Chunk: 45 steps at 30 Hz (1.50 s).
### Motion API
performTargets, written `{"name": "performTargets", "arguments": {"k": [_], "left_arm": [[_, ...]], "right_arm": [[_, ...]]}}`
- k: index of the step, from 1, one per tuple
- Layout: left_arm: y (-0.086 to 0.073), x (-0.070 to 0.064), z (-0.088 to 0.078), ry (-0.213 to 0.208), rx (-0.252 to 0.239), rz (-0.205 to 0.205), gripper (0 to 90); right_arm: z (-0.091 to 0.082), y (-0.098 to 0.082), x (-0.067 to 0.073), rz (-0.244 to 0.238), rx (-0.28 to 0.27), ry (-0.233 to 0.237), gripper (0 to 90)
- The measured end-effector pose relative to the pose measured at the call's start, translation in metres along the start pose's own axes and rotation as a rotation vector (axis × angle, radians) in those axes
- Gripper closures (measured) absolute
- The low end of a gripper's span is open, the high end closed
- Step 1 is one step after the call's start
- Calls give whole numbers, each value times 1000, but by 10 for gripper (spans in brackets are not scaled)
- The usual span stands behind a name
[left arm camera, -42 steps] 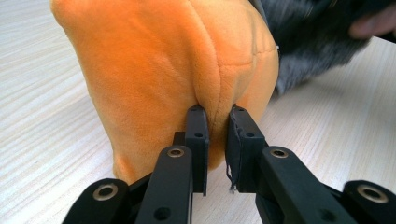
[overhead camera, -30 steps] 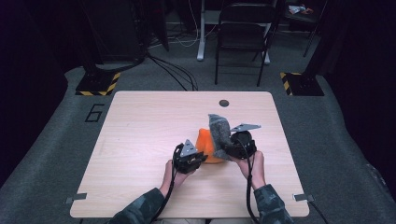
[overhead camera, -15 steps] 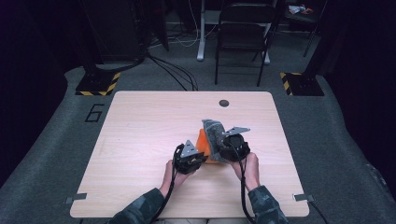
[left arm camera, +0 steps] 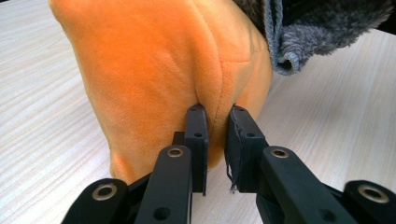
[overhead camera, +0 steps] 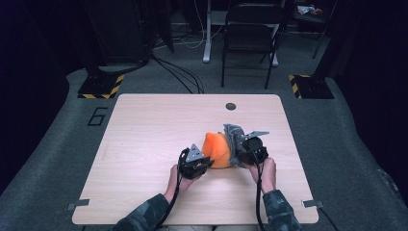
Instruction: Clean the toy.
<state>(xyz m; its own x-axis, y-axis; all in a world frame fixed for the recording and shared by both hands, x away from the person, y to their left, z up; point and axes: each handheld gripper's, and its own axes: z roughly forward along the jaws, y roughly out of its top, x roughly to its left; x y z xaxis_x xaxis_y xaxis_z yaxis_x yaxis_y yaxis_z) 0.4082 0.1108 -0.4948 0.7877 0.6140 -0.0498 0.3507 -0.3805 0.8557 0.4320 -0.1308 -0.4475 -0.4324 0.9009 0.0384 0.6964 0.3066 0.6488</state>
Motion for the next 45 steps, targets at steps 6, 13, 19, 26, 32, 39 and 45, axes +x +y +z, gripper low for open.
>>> {"name": "performTargets", "arguments": {"k": [6, 13, 19, 26, 32, 39, 45], "left_arm": [[0, 1, 0, -7, 4, -1, 794], [-1, 3, 0, -1, 2, -2, 793], [-1, 5, -1, -2, -2, -13, 792], [-1, 7, -1, 4, -5, -18, 789], [-2, 9, -1, 2, -1, -35, 762], [0, -2, -1, 41, 6, 52, 460], [-5, -7, 2, 137, 36, 118, 404]], "right_arm": [[15, -13, -16, 53, 56, 10, 709], [38, -27, -20, 47, 135, -24, 710], [26, -19, -26, 53, 141, -33, 717], [-18, 5, -13, 22, -31, -18, 725], [-6, 5, 11, -39, -7, 52, 730], [4, -1, 7, -11, -23, 59, 730], [4, -1, 7, 6, -32, 56, 730]]}}
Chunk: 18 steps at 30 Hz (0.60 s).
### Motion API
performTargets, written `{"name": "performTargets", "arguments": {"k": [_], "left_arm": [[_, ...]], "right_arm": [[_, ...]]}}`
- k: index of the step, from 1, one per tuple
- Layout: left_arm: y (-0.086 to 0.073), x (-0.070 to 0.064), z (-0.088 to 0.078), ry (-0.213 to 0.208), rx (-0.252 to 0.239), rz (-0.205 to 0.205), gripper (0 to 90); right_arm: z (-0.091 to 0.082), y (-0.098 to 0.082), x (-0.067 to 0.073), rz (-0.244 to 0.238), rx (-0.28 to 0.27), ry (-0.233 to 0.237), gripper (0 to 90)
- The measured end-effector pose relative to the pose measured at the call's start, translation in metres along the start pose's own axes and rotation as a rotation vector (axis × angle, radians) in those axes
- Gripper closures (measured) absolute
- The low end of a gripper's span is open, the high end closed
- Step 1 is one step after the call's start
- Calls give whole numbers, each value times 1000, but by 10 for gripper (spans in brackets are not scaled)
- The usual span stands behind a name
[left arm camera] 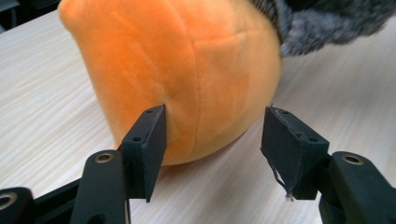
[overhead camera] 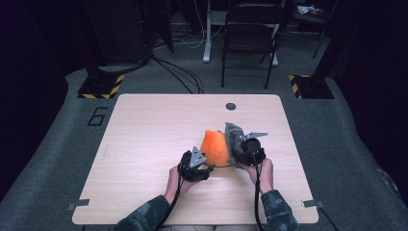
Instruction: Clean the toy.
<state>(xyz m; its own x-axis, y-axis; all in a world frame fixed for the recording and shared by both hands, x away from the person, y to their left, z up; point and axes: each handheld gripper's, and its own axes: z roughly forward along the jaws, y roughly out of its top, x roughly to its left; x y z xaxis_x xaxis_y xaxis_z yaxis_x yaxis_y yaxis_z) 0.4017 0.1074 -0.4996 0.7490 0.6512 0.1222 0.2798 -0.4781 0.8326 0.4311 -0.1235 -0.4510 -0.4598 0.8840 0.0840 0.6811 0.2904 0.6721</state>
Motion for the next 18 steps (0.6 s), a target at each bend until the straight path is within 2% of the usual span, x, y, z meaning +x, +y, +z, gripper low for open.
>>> {"name": "performTargets", "arguments": {"k": [2, 3, 5, 8, 10, 12, 14, 18], "left_arm": [[-1, 1, 3, 14, 9, -1, 440], [-2, 2, 5, 23, 13, 3, 506], [-5, 4, 9, 8, 11, -9, 638], [-4, 7, 9, -7, 7, -17, 754], [-3, 9, 8, -11, -7, -31, 788], [-1, 12, 5, -28, -15, -64, 808], [2, 15, 2, -33, -26, -87, 822], [7, 18, -3, -68, -49, -159, 833]], "right_arm": [[0, 0, 0, -12, -1, 3, 729], [0, -1, 1, -11, -1, 2, 730], [0, 0, 1, -19, -1, 2, 729], [-2, 1, 1, -10, 0, 0, 730], [-4, 3, 1, -8, -10, 4, 731], [-9, 6, 1, -8, -24, 12, 731], [-15, 8, 4, -13, -35, 4, 732], [-24, 13, 14, -40, -61, 20, 732]]}}
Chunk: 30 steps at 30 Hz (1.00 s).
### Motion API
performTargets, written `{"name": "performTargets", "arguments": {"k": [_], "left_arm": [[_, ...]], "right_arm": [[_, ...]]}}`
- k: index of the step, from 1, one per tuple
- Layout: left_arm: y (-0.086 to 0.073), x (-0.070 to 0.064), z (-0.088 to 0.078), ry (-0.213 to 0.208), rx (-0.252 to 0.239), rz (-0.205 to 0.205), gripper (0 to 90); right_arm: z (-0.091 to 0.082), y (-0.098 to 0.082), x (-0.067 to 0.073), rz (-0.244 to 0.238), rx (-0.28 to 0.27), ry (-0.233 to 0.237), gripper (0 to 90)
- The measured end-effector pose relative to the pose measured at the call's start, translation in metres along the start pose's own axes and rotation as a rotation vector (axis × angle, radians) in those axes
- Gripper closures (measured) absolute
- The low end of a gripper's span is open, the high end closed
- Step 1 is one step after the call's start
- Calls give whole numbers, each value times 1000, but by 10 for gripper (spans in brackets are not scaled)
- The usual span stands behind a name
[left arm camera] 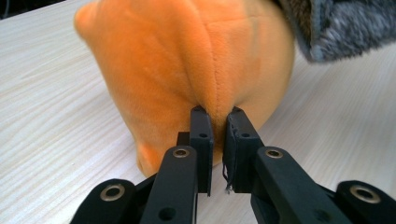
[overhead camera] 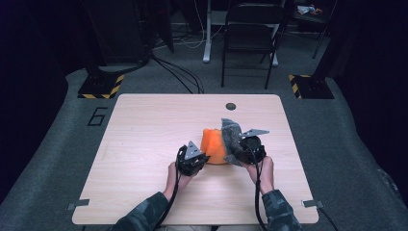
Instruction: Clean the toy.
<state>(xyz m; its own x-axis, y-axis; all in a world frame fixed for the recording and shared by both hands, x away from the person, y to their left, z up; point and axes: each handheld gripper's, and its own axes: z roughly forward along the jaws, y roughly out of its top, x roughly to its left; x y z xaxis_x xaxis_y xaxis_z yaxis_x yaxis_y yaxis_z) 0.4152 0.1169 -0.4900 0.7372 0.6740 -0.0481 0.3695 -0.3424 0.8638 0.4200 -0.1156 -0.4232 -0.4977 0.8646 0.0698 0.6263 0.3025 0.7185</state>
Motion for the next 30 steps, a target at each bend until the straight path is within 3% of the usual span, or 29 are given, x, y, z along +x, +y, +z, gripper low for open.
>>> {"name": "performTargets", "arguments": {"k": [5, 7, 9, 11, 19, 24, 30], "left_arm": [[4, -4, -5, -17, -23, -1, 834], [5, -6, -7, -35, -22, -7, 834], [6, -8, -8, -28, -31, 12, 834], [5, -8, -7, -31, -16, 21, 833], [2, -4, -3, -43, -2, 10, 831], [2, -4, -3, -52, -1, 15, 829], [0, -2, -2, -59, 10, 14, 827]], "right_arm": [[-7, 8, 22, -57, -39, 45, 731], [-6, 9, 35, -85, -31, 60, 731], [-1, 8, 45, -106, -15, 47, 731], [7, 4, 48, -131, 3, 18, 732], [12, -2, 25, -66, 28, 1, 732], [13, -7, 10, -57, 43, -21, 731], [18, -15, -10, 7, 65, -37, 730]]}}
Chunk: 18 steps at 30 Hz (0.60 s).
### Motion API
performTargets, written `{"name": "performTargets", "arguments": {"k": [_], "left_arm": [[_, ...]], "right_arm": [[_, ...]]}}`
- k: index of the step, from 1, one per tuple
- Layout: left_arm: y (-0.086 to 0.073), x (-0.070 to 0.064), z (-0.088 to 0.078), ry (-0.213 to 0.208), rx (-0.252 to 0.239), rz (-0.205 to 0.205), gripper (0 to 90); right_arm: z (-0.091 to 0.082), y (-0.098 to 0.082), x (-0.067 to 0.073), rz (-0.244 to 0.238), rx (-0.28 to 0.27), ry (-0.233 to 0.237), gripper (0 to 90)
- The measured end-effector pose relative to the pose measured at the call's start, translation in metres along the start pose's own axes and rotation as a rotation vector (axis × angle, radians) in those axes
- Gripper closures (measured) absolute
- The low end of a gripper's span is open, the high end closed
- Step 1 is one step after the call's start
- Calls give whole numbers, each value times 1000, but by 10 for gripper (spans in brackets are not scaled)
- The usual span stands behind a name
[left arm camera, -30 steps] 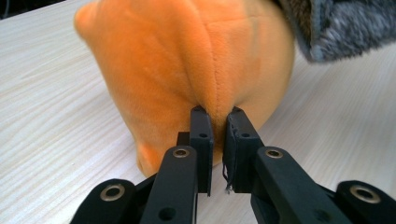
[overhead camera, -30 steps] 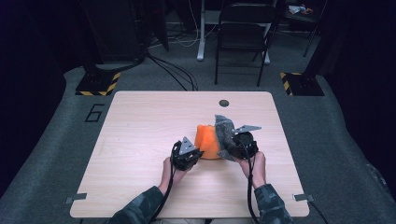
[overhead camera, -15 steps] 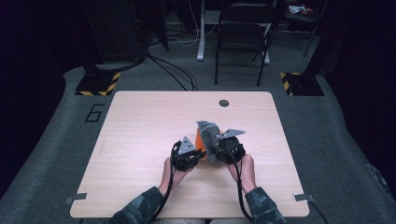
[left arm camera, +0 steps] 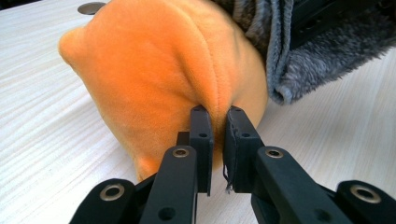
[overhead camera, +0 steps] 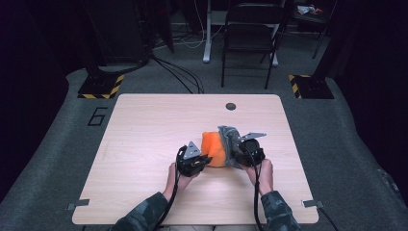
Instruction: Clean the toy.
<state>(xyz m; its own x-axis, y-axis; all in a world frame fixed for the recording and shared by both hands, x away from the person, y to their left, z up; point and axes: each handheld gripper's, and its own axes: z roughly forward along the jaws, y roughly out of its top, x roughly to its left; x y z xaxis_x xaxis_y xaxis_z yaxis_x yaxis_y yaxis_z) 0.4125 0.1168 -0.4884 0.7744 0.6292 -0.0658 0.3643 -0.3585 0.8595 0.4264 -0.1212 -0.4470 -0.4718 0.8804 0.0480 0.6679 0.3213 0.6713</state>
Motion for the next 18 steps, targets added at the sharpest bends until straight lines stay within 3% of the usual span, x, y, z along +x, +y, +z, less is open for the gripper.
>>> {"name": "performTargets", "arguments": {"k": [8, 10, 14, 18], "left_arm": [[-1, 0, 1, -1, 4, 9, 822], [-1, 0, 1, -3, 7, 12, 822], [-2, 0, 1, -3, 6, 12, 820], [-2, -1, 2, 2, 5, 20, 819]], "right_arm": [[14, -14, -19, 70, 61, -26, 731], [20, -17, -22, 67, 82, -40, 731], [35, -28, -30, 83, 165, -57, 730], [24, -20, -29, 67, 143, -78, 732]]}}
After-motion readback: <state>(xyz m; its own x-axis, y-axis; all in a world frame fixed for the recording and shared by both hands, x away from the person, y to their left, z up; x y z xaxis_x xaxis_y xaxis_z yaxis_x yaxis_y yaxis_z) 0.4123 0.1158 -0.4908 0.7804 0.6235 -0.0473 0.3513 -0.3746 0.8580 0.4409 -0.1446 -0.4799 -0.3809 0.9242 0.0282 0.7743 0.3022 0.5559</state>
